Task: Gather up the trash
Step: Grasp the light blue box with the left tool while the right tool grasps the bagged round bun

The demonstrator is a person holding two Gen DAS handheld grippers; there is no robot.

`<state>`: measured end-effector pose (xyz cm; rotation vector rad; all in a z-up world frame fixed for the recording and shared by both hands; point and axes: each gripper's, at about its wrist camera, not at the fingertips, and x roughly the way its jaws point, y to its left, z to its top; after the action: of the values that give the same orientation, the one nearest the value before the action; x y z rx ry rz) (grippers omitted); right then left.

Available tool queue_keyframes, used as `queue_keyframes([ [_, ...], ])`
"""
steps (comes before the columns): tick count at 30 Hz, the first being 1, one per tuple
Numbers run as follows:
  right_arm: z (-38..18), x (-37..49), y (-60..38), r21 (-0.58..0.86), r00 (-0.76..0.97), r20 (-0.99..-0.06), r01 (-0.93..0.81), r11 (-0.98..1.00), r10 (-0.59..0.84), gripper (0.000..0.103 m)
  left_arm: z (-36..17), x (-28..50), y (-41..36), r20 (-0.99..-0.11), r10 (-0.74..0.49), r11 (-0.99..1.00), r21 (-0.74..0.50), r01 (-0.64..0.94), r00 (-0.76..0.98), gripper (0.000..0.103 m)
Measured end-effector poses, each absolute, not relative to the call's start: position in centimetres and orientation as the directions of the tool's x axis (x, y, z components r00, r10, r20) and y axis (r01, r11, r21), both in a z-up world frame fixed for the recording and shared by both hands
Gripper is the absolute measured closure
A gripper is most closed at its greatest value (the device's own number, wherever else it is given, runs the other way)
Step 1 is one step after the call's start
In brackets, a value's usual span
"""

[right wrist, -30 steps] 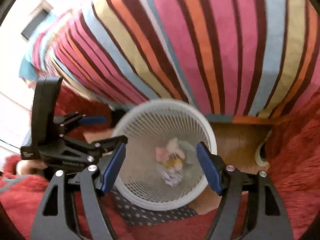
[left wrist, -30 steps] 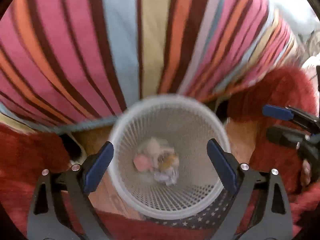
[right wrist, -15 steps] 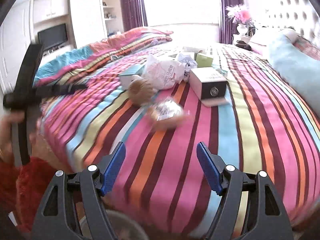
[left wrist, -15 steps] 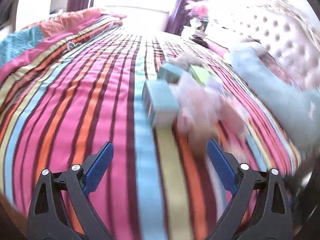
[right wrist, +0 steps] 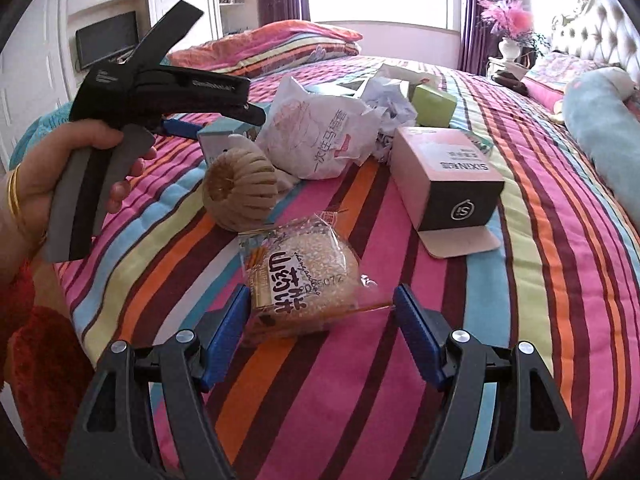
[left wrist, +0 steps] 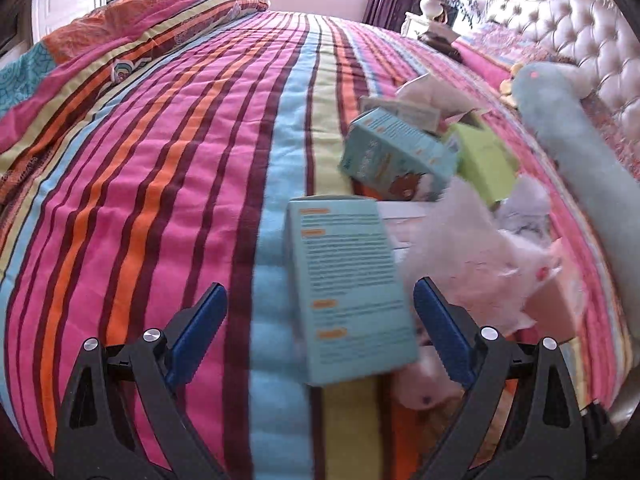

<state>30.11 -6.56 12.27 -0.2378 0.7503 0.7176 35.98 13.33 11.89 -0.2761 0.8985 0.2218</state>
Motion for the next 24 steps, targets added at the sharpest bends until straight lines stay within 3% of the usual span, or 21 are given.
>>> queue_keyframes([
  [5, 12.1, 30.0, -5.5, -0.008, 0.516, -0.698, -0.698, 0.716, 0.496, 0.033, 11.2, 36.2, 14.6, -0.797, 0.08, 0.946, -0.128, -0.297, 0.599, 0.012],
  [7, 12.0, 30.3, -4.9, -0.03, 0.524, -0.7, -0.701, 0.713, 0.485, 0.028, 11.0, 36.7, 14.5, -0.8, 0.084, 0.951, -0.113, -0.287, 0.594, 0.013],
  [8, 12.1, 30.4, -4.7, -0.041, 0.526, -0.701, -0.703, 0.71, 0.481, 0.028, 10.8, 37.0, 14.4, -0.803, 0.072, 0.955, -0.116, -0.273, 0.592, 0.021],
  [9, 12.2, 30.4, -4.2, -0.066, 0.528, -0.705, -0.714, 0.697, 0.473, 0.028, 10.7, 37.1, 14.5, -0.804, 0.053, 0.956, -0.131, -0.264, 0.592, 0.036],
  [11, 12.4, 30.2, -3.9, -0.096, 0.535, -0.702, -0.726, 0.681, 0.471, 0.028, 10.3, 37.2, 14.7, -0.806, 0.011, 0.951, -0.174, -0.254, 0.592, 0.053],
  [15, 12.0, 30.4, -2.4, -0.184, 0.539, -0.716, -0.758, 0.625, 0.443, 0.028, 10.3, 36.8, 14.7, -0.797, -0.001, 0.951, -0.187, -0.245, 0.604, 0.053],
  [18, 11.8, 31.4, -3.0, -0.063, 0.464, -0.752, -0.758, 0.65, 0.469, 0.035, 10.7, 35.7, 15.4, -0.784, -0.015, 0.949, -0.207, -0.238, 0.62, 0.053],
  [20, 11.9, 31.6, -4.0, -0.005, 0.453, -0.741, -0.742, 0.671, 0.496, 0.043, 11.0, 34.7, 16.0, -0.771, -0.016, 0.949, -0.212, -0.233, 0.637, 0.053],
  [24, 12.2, 31.3, -7.1, 0.114, 0.473, -0.69, -0.677, 0.727, 0.548, 0.046, 11.8, 32.3, 17.3, -0.741, -0.035, 0.939, -0.253, -0.231, 0.671, 0.053],
])
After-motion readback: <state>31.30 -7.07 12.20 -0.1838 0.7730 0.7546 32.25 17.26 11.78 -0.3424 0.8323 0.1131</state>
